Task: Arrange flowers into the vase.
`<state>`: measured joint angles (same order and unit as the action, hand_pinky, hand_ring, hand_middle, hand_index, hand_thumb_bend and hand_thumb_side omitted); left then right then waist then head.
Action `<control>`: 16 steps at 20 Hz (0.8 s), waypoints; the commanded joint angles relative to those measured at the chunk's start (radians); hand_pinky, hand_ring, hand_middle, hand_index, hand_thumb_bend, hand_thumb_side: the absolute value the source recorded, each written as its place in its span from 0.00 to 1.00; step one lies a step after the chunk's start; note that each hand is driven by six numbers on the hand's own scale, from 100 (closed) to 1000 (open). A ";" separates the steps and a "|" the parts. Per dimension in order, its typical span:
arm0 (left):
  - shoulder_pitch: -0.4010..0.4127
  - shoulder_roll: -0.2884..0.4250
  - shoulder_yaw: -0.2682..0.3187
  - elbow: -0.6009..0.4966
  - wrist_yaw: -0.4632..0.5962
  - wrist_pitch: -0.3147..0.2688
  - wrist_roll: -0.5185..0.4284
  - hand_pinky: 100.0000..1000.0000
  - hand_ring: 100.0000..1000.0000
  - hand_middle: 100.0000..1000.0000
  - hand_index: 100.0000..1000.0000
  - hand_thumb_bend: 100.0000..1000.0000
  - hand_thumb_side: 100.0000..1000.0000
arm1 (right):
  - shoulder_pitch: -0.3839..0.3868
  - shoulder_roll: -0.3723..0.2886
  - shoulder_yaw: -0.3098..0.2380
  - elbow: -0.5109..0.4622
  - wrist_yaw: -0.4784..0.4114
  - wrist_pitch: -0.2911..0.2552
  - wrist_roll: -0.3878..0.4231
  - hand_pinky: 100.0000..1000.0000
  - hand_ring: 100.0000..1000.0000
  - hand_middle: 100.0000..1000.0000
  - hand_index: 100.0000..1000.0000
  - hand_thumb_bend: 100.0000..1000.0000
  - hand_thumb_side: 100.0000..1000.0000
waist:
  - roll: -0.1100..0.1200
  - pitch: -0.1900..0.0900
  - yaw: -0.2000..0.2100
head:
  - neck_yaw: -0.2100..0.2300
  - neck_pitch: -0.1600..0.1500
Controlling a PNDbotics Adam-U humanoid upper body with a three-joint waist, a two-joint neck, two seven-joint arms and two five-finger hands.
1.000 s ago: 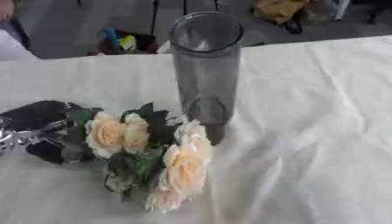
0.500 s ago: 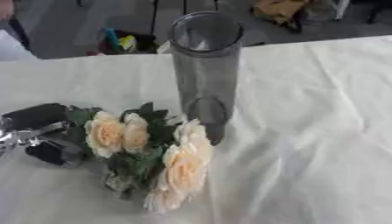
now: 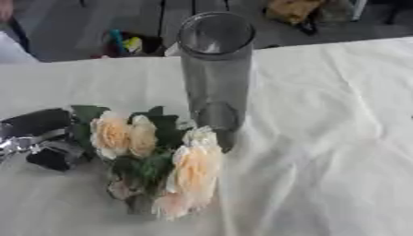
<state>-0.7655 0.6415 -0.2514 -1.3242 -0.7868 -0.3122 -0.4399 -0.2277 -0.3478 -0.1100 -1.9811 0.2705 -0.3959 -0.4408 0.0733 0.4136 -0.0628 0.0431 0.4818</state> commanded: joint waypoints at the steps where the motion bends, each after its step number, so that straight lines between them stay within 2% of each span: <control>1: -0.013 0.032 0.017 -0.016 -0.001 0.000 -0.006 0.41 0.46 0.55 0.69 0.11 0.45 | -0.003 -0.008 0.000 -0.019 -0.004 -0.001 0.003 0.46 0.61 0.52 0.79 0.00 0.90 | 0.012 -0.010 -0.001 | 0.000 -0.009; 9: -0.020 0.020 0.007 0.000 -0.028 -0.008 -0.006 0.28 0.36 0.45 0.61 0.10 0.45 | -0.002 -0.004 -0.002 -0.019 -0.004 -0.002 0.004 0.46 0.61 0.52 0.79 0.00 0.90 | 0.013 -0.008 -0.007 | 0.001 -0.012; 10: -0.021 0.018 0.006 0.003 -0.031 -0.007 -0.007 0.29 0.37 0.45 0.61 0.10 0.44 | -0.002 -0.004 -0.002 -0.019 -0.004 -0.002 0.004 0.46 0.61 0.52 0.79 0.00 0.89 | 0.013 -0.008 -0.008 | 0.002 -0.013; 11: -0.022 0.017 0.006 0.007 -0.034 -0.008 -0.009 0.36 0.43 0.50 0.63 0.11 0.44 | -0.002 -0.004 -0.002 -0.019 -0.004 -0.002 0.005 0.46 0.61 0.52 0.79 0.00 0.89 | 0.013 -0.008 -0.009 | 0.003 -0.014; 12: -0.024 0.016 0.005 0.009 -0.038 -0.009 -0.010 0.51 0.56 0.60 0.73 0.15 0.44 | -0.002 -0.003 -0.002 -0.019 -0.004 -0.002 0.005 0.46 0.61 0.52 0.79 0.00 0.89 | 0.013 -0.007 -0.009 | 0.004 -0.015; 14: -0.025 0.012 0.008 0.010 -0.051 -0.012 -0.002 0.56 0.63 0.64 0.78 0.15 0.44 | -0.002 -0.002 -0.002 -0.019 -0.004 -0.002 0.006 0.46 0.61 0.52 0.79 0.00 0.89 | 0.014 -0.007 -0.010 | 0.003 -0.017; 16: -0.026 0.011 0.011 0.013 -0.063 -0.013 0.011 0.57 0.63 0.66 0.79 0.15 0.43 | -0.001 -0.002 -0.002 -0.019 -0.004 -0.002 0.006 0.46 0.61 0.52 0.79 0.00 0.89 | 0.014 -0.007 -0.011 | 0.002 -0.018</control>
<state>-0.7736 0.6378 -0.2515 -1.3077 -0.8407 -0.3237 -0.4368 -0.2275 -0.3390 -0.1100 -1.9811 0.2702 -0.3960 -0.4393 0.0739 0.4136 -0.0732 0.0435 0.4771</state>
